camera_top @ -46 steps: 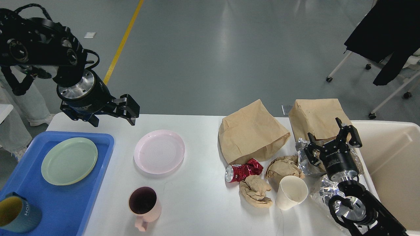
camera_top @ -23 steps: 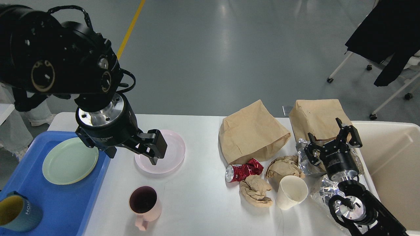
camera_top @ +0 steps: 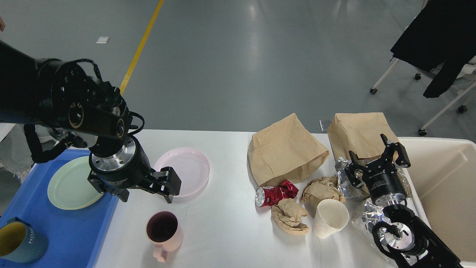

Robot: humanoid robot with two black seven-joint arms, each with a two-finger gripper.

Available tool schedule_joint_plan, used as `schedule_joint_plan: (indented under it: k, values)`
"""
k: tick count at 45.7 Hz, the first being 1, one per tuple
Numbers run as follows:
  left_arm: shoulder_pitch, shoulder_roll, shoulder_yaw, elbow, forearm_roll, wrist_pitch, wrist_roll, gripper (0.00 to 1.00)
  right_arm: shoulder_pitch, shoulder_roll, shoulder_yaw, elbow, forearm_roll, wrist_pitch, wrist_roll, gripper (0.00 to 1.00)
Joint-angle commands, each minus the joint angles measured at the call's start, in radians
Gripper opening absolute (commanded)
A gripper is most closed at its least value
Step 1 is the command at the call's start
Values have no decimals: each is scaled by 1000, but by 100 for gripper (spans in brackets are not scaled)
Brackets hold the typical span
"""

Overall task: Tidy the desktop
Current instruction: 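Move the left gripper down toward the pink mug, then grasp the pink mug with the left gripper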

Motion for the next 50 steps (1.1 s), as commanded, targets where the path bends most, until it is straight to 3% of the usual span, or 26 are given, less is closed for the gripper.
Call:
schedule_joint_plan:
  k: [1,14,28,50]
  values:
    - [82,22,6,26,4,47,-2,97,0,0,0,0,0,1,0,100]
    - [374,19,13,172,-4,125,18,97,0,0,0,0,0,1,0,100]
    - [565,5,-1,232,-6,351,19,95,0,0,0,0,0,-1,0,100]
    - [670,-30,-23,364,7,353,16,97,0,0,0,0,0,-1,0,100]
